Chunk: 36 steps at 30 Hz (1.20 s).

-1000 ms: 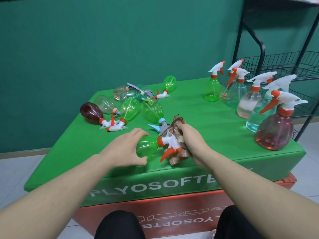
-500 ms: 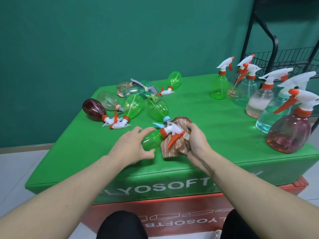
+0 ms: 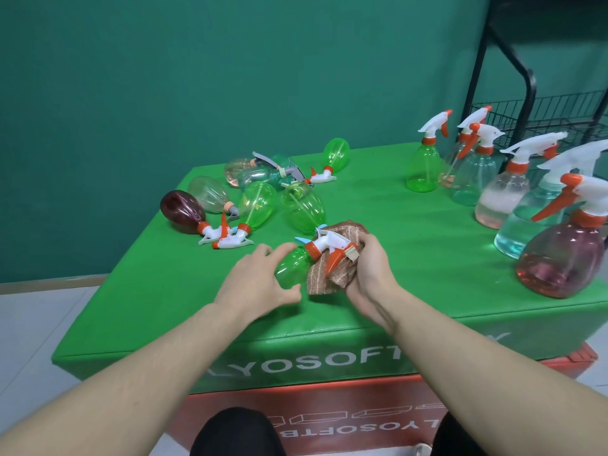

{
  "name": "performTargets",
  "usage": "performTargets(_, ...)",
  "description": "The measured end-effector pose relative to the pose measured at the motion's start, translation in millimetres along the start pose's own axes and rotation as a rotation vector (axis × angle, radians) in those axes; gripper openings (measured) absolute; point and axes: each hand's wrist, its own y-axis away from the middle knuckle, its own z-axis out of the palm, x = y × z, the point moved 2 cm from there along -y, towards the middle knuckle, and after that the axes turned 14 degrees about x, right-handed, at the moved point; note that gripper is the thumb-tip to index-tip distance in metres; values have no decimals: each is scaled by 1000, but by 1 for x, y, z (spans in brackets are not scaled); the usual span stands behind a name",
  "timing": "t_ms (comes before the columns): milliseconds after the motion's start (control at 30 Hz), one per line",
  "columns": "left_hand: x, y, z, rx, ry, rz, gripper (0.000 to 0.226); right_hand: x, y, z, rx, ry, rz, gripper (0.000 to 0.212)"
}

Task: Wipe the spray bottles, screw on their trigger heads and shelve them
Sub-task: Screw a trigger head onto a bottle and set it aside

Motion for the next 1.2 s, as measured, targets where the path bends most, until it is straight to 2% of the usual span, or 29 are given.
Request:
performTargets(233,7,-3,7,38,-117,-47,85,8,-3,6,14,-7,-39,51)
performTargets(467,10,-5,5,17,-110,-110,93,7,10,-2,31,211,-129,41)
performTargets(700,6,-4,-7,18,-39,-133,84,-7,21,-19,52,432,-227,38)
performTargets(867,-6,12,-18,-10,-16,-86,82,-27,18,-25,69,563,-436,29)
performTargets(1000,-11,18,-21,15,48,-59,81,-26,19,-18,-52,771,-604,33)
performTargets(1200,-18,15,-12,38,67,-50,82,-29,13,-14,-107,1072,-757,37)
